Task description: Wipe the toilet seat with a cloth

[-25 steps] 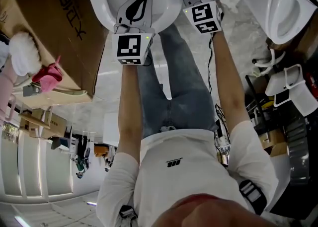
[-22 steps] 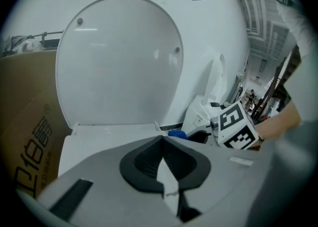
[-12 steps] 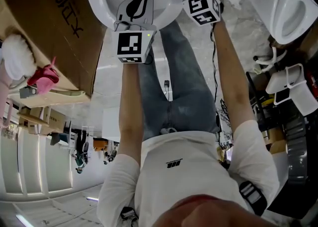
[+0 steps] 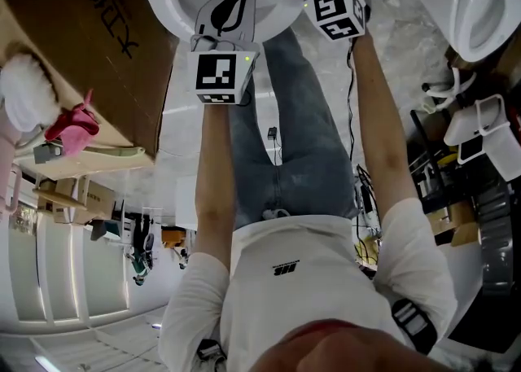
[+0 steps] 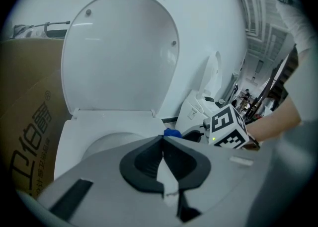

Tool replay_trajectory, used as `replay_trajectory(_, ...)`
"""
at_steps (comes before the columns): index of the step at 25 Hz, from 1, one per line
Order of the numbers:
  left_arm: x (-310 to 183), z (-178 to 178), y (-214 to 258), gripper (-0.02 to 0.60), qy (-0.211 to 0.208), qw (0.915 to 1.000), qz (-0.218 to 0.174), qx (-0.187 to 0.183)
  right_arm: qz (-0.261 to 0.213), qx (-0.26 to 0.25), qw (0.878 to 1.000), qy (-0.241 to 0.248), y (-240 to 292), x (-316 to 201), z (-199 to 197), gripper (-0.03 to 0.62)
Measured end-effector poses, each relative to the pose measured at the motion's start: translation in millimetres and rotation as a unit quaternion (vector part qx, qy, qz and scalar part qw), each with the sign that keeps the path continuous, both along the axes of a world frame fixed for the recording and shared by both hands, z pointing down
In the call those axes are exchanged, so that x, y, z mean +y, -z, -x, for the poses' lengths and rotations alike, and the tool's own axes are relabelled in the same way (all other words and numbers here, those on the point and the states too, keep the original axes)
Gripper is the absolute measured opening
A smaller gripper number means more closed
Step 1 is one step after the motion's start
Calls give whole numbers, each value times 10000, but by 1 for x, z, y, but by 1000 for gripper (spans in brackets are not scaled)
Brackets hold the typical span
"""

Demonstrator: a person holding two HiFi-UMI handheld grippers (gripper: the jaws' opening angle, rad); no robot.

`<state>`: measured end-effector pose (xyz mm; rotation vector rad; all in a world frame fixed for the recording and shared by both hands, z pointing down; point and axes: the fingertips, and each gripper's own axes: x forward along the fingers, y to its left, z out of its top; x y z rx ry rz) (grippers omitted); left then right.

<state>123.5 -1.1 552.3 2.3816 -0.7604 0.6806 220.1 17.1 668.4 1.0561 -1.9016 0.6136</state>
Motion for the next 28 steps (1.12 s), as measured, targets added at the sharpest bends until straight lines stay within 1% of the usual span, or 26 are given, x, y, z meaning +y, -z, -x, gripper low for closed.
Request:
replay_trajectory(7, 16, 12, 0, 11, -143, 9999, 20, 23, 74, 81, 9998, -185, 0, 25, 7, 89)
replay_trajectory(22, 59, 29, -4, 11, -601, 9982, 68, 37, 197, 199, 9984, -486, -1, 84, 30, 89)
replay_trajectory(28, 71, 37, -2, 11, -701, 9975, 54, 81, 263, 232, 9975, -607, -2, 104, 42, 89)
